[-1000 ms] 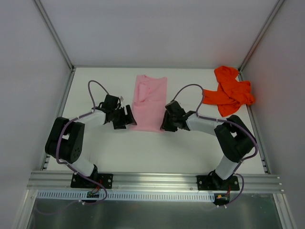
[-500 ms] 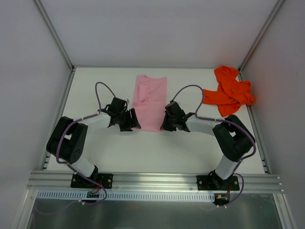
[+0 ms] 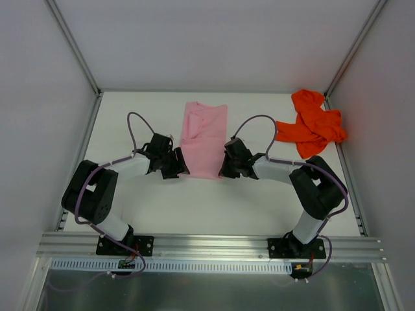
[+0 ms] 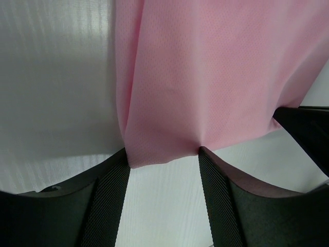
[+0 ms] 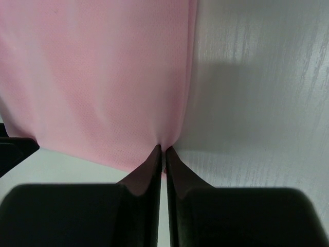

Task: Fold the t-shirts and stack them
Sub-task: Grab one side of the 2/3 rectangular tshirt with both arms

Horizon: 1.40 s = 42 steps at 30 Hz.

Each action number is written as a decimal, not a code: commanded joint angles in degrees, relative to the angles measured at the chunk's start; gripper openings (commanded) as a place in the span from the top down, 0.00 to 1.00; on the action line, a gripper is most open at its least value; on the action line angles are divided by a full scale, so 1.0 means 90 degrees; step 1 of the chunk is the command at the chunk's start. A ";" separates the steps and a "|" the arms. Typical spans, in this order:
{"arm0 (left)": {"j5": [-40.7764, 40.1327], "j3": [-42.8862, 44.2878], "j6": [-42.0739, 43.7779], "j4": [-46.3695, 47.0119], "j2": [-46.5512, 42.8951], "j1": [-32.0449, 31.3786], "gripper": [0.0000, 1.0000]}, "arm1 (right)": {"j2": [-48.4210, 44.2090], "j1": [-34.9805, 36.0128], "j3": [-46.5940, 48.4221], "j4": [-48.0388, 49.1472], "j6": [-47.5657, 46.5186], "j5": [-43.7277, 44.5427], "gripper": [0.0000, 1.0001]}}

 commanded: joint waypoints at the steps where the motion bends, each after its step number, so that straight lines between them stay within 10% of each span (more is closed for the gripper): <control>1: -0.0736 -0.0341 0.0070 -0.0445 0.0108 0.0222 0.44 | -0.0002 0.0056 -0.0132 -0.0272 -0.0132 0.0282 0.94; 24: -0.0491 -0.0448 0.0207 -0.0005 0.0431 0.0574 0.80 | 0.0077 0.0056 -0.0073 -0.0311 -0.0132 0.0282 0.97; 31: -0.0462 -0.0468 0.0324 -0.0005 0.0353 0.0622 0.51 | 0.0086 0.0056 -0.0044 -0.0341 -0.0142 0.0282 0.97; 42: -0.0609 -0.0702 0.0256 -0.0034 0.0255 0.0700 0.60 | 0.0125 0.0056 0.0024 -0.0380 -0.0181 0.0273 0.97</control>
